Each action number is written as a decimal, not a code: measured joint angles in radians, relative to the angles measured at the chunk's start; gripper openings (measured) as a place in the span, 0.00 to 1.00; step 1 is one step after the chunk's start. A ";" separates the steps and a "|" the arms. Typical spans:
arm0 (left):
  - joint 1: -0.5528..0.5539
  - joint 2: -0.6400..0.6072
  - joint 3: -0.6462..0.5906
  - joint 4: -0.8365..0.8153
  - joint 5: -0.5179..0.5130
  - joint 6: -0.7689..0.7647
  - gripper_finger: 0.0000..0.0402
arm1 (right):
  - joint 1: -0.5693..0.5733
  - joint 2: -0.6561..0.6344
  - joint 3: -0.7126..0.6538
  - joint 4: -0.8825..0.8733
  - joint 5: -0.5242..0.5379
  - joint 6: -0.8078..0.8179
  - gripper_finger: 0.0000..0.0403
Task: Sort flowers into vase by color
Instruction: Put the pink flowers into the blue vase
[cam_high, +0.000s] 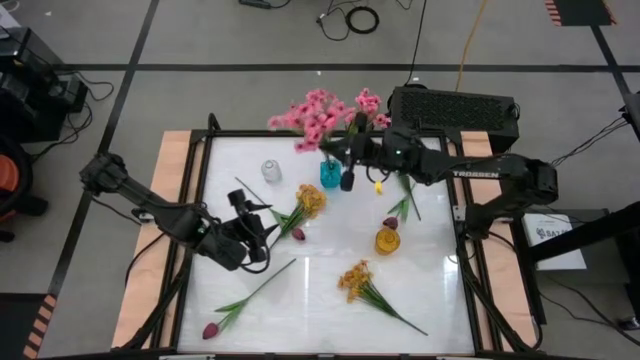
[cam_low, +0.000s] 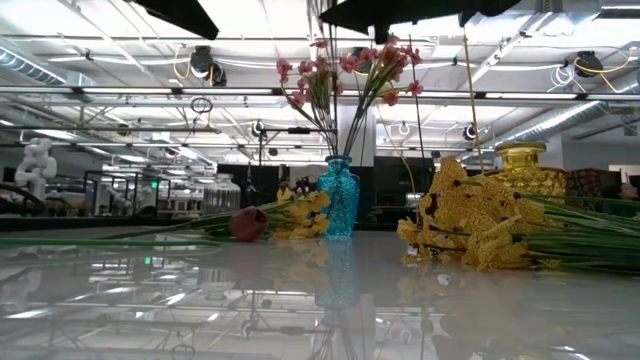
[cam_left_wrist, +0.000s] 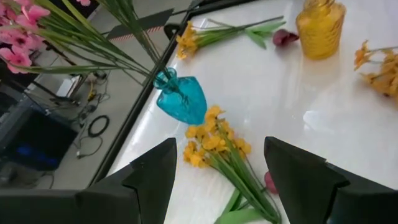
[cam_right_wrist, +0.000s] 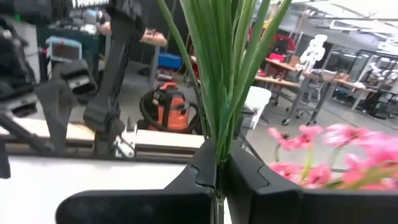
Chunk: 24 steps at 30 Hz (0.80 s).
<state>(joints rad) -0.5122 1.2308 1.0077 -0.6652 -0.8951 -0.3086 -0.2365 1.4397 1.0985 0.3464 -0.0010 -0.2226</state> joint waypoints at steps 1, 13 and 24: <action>0.004 0.004 0.000 0.000 0.000 0.000 0.62 | 0.000 0.014 0.000 0.008 0.000 -0.004 0.02; -0.001 0.007 0.000 0.001 0.000 -0.001 0.62 | -0.029 0.058 -0.001 0.005 0.000 -0.009 0.02; -0.001 0.007 0.000 -0.005 0.007 -0.025 0.62 | -0.035 0.042 -0.001 -0.015 0.000 0.061 0.02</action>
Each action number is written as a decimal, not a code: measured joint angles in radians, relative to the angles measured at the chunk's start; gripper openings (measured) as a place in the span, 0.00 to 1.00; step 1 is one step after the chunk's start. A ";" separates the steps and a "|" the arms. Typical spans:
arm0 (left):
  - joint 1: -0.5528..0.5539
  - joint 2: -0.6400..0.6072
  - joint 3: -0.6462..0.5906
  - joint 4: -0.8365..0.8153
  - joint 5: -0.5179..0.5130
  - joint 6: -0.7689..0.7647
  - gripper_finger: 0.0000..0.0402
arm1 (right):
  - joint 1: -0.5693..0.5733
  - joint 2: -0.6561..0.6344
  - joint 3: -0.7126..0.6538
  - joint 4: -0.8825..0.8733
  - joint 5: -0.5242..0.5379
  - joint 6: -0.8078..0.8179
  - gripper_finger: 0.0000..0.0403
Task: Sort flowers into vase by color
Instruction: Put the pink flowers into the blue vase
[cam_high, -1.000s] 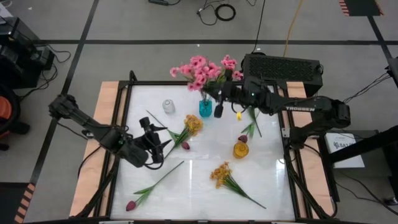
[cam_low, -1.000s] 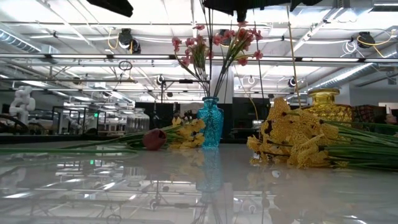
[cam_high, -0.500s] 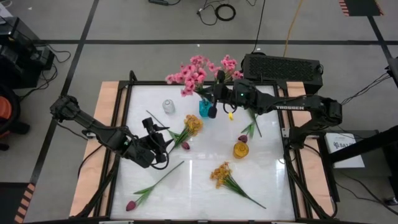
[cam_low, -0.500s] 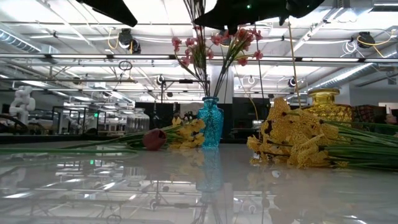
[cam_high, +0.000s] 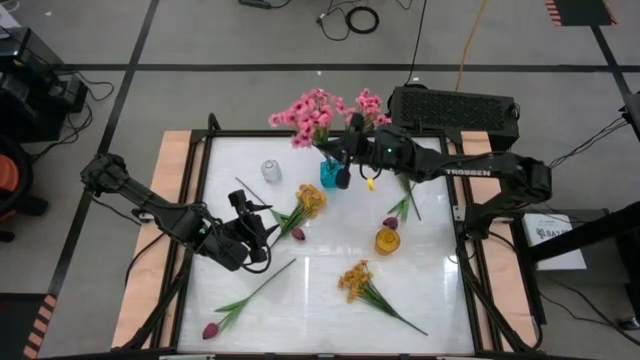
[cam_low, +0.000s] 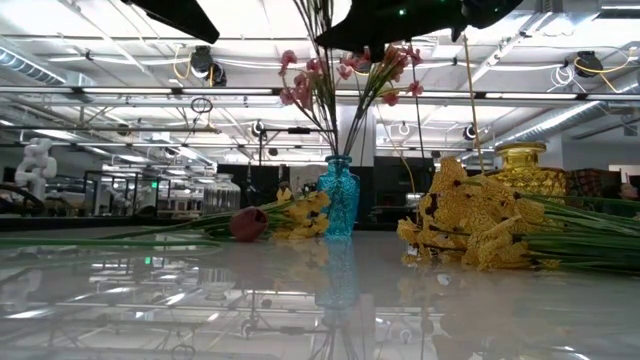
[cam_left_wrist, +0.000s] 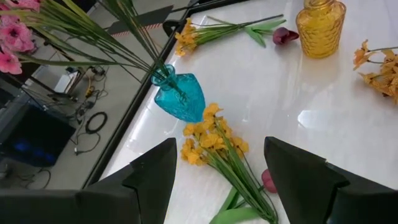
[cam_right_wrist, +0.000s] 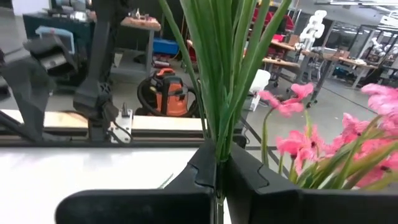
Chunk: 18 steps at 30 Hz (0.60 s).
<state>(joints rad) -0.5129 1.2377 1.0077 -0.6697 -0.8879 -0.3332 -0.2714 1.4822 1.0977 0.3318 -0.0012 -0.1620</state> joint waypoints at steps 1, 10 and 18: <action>0.000 0.000 0.000 0.000 0.000 0.000 0.62 | 0.000 -0.004 0.000 -0.001 0.000 0.002 0.02; 0.000 0.000 0.000 0.001 0.001 0.000 0.62 | 0.000 0.005 0.000 -0.044 0.000 -0.015 0.02; 0.000 0.000 0.000 0.001 0.002 0.000 0.62 | 0.000 0.009 0.000 -0.039 0.000 -0.022 0.02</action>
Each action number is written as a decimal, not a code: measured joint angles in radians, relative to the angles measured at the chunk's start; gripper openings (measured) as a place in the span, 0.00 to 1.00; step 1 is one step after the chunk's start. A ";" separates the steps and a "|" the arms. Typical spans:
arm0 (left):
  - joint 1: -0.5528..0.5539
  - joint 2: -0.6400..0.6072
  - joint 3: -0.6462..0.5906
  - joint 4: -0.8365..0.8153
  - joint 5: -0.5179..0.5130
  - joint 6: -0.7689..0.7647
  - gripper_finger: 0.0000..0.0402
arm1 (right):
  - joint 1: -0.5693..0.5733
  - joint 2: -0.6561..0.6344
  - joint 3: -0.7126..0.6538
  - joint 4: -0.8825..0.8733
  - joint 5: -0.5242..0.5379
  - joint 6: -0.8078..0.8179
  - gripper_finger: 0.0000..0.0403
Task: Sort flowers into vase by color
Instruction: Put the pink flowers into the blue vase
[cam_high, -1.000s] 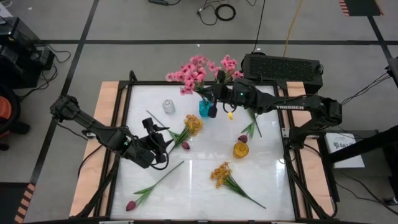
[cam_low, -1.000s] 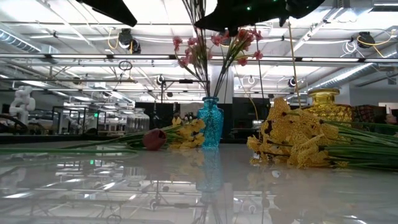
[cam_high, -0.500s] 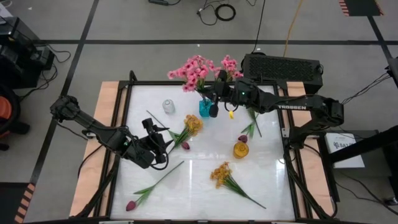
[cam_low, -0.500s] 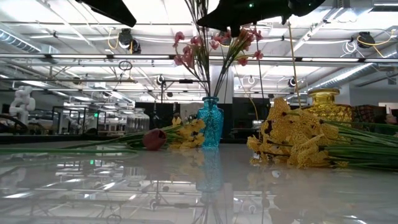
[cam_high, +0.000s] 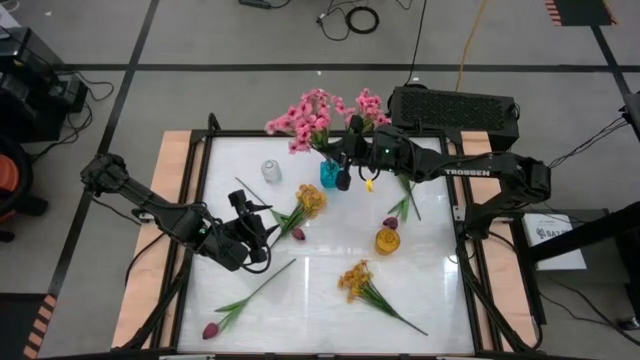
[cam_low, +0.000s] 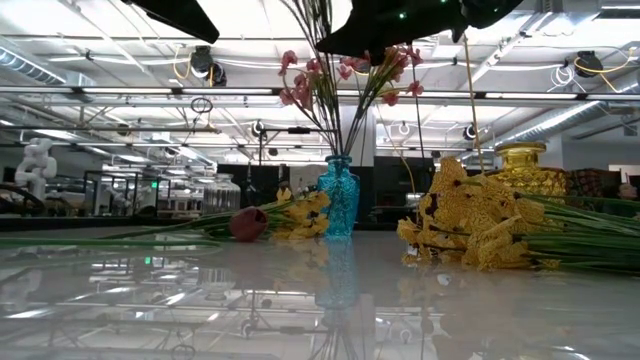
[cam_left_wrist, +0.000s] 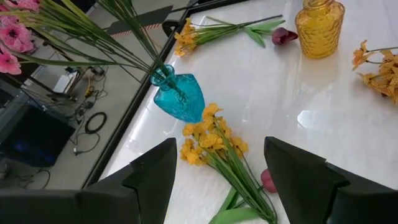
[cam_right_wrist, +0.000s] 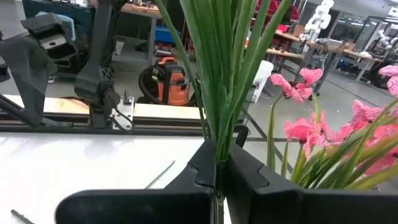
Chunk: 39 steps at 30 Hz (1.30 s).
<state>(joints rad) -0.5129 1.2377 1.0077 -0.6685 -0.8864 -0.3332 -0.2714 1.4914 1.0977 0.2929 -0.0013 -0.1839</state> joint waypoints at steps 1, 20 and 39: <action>0.000 0.000 0.000 0.000 0.000 0.000 0.62 | 0.000 0.005 0.000 0.013 0.000 0.000 0.02; 0.000 0.000 0.000 0.001 0.001 0.006 0.62 | -0.023 0.009 0.000 0.024 0.008 -0.032 0.02; 0.000 0.000 0.000 0.000 0.001 0.005 0.62 | -0.023 0.098 0.001 -0.003 0.000 -0.022 0.02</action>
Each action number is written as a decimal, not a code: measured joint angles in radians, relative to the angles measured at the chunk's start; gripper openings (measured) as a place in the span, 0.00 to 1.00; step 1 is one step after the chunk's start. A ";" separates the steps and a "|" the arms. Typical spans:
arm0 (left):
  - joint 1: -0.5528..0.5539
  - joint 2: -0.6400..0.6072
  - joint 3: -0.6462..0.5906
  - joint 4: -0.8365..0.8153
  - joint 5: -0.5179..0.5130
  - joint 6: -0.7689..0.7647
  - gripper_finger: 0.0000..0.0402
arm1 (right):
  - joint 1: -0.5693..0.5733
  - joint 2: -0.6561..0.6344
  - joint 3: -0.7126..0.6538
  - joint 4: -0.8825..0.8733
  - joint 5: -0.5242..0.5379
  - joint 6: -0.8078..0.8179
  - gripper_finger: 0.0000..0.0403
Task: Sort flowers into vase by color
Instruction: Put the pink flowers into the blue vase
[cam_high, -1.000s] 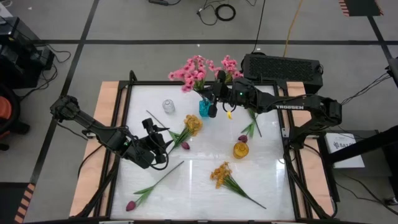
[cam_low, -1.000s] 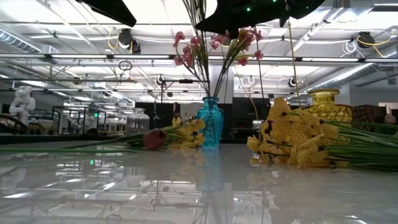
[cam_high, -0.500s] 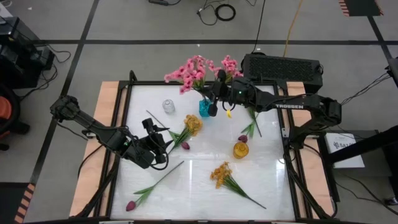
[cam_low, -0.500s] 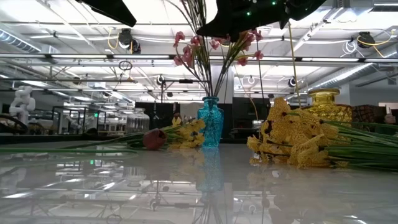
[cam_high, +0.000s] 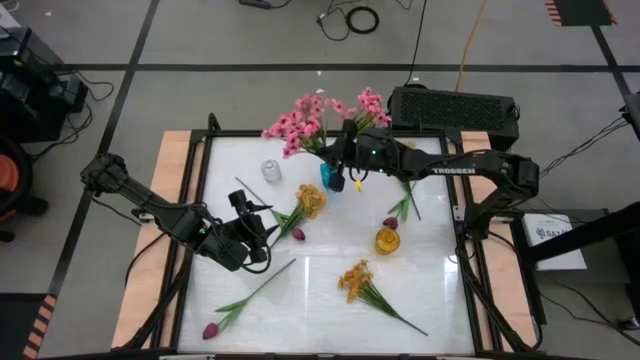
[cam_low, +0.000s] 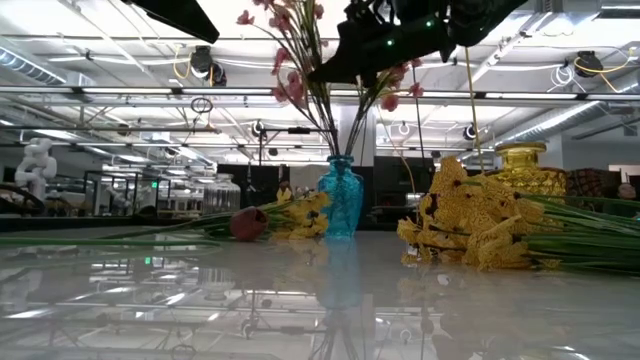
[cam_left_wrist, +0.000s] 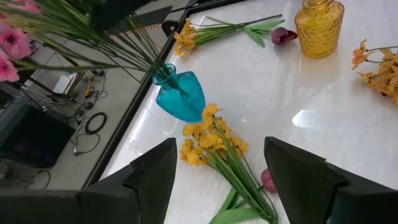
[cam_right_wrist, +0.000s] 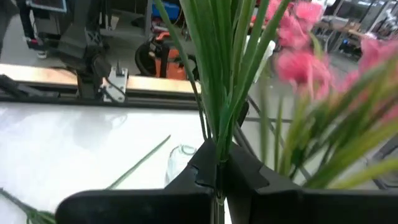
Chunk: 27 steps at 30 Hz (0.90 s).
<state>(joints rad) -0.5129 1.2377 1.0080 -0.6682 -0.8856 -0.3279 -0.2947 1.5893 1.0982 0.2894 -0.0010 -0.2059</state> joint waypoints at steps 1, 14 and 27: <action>0.000 0.000 0.000 0.000 0.000 0.000 0.62 | 0.000 0.007 0.000 -0.007 0.000 0.000 0.02; 0.000 0.000 0.000 -0.004 0.020 -0.005 0.62 | -0.010 0.006 -0.001 -0.105 0.002 -0.011 0.22; 0.000 0.000 0.000 -0.005 0.022 -0.005 0.62 | -0.017 0.006 -0.001 -0.123 -0.001 0.002 0.51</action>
<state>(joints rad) -0.5129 1.2381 1.0080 -0.6727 -0.8635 -0.3332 -0.3117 1.5951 1.0977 0.1669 -0.0021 -0.2041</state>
